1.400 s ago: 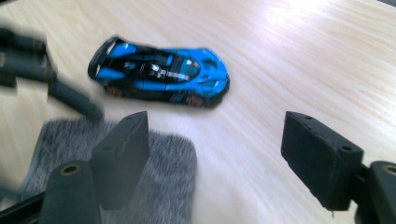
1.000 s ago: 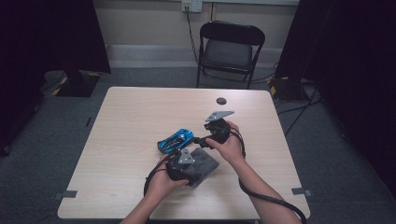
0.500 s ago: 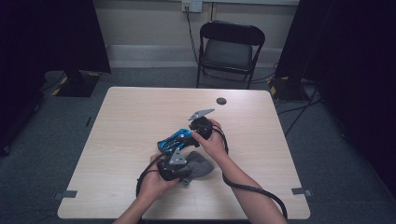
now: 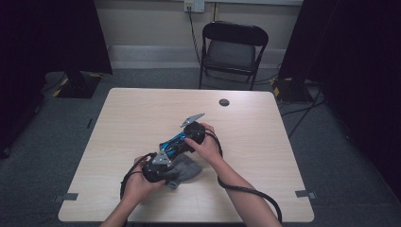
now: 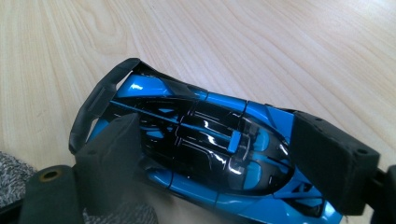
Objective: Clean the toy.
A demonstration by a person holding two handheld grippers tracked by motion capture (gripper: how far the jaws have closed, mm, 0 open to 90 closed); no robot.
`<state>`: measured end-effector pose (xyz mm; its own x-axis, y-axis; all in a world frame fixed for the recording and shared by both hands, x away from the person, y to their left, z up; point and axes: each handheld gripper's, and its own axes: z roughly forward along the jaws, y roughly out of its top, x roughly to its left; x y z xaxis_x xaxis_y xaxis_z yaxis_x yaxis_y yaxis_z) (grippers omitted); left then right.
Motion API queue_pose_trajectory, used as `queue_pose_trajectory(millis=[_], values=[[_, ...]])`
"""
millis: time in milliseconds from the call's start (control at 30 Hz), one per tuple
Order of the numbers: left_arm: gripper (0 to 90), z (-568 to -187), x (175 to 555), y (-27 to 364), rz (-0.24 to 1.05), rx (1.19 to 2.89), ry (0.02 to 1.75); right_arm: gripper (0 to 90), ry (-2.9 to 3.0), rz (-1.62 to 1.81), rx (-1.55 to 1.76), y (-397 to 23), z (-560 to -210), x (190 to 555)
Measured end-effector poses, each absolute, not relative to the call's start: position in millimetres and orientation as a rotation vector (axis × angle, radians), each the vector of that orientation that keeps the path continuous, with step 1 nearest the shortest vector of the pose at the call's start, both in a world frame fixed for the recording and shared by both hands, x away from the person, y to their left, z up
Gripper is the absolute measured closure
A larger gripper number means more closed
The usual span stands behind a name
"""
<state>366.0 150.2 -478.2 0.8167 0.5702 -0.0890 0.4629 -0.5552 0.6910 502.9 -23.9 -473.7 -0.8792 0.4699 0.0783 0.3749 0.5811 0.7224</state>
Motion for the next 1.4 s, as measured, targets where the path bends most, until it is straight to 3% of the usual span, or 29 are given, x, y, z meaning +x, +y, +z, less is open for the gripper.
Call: queue_pose_trajectory(millis=[367,533,1400], values=[[69.7,-477,370,154,0.182,2.256,0.771,14.1,2.701,1.148,0.686,-14,-474,503],[69.5,-476,371,158,0.187,2.256,0.783,2.9,2.672,1.151,0.662,-8,-483,501],[70.2,-472,383,205,0.235,2.23,0.948,2.8,2.651,1.182,0.673,-9,-485,500]])
